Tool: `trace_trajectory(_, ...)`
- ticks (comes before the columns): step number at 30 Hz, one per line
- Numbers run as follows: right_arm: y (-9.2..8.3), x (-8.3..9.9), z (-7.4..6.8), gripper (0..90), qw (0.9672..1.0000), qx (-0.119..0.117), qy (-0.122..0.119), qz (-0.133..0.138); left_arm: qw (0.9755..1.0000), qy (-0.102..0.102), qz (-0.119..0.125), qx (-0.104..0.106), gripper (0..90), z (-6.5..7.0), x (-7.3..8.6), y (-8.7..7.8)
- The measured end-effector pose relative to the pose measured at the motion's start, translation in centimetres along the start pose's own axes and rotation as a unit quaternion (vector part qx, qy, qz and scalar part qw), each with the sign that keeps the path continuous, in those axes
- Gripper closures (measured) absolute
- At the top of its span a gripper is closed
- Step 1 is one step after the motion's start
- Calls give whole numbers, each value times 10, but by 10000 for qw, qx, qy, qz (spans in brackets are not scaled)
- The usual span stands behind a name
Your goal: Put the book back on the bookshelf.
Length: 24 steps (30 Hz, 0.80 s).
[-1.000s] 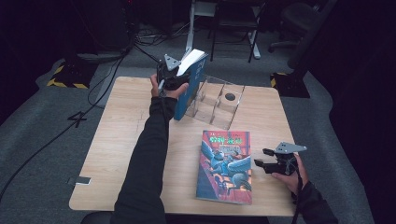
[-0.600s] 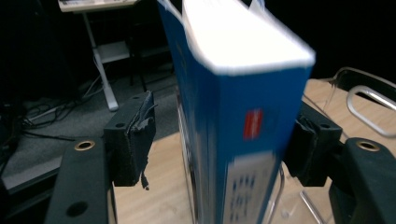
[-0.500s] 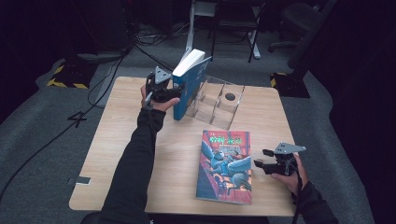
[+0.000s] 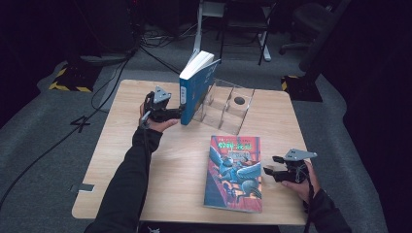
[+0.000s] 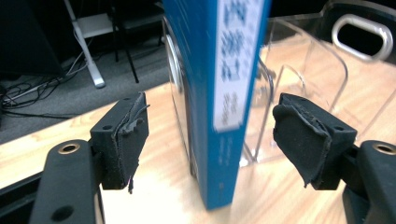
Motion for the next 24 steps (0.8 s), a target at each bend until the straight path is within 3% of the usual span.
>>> trace_trajectory(4, 0, 0, 0, 332, 10000, 2, -8, -15, 9997, 105, -121, 183, 264, 7, 14, -6)
trace_trajectory(6, 0, 0, -1, 331, 10000, 11, -4, -18, 9987, 241, -331, 295, 262, 13, 24, -8)
trace_trajectory(8, 0, -1, -1, 331, 10000, 10, -11, -19, 9987, 241, -331, 295, 260, 13, 24, -8)
trace_trajectory(12, 0, -1, -2, 326, 10000, 24, -20, -23, 9963, 475, -538, 481, 257, 24, 38, -14)
trace_trajectory(16, 0, -1, -2, 318, 10000, 33, -9, -11, 9926, 694, -755, 652, 249, 36, 51, -19)
trace_trajectory(18, -1, -1, -2, 316, 10000, 52, -8, -25, 9894, 835, -901, 775, 245, 45, 59, -22)
trace_trajectory(24, -1, -2, -3, 313, 10000, 47, -10, -28, 9844, 945, -1106, 991, 244, 57, 72, -29)
Point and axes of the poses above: each handheld gripper's, and its own axes: y roughly forward along the jaws, x roughly out of its underside, z roughly to its right, the point moved 2 cm from there along y, roughly forward along the jaws, and after that the axes turned 2 degrees about y, right-handed, at the moved point
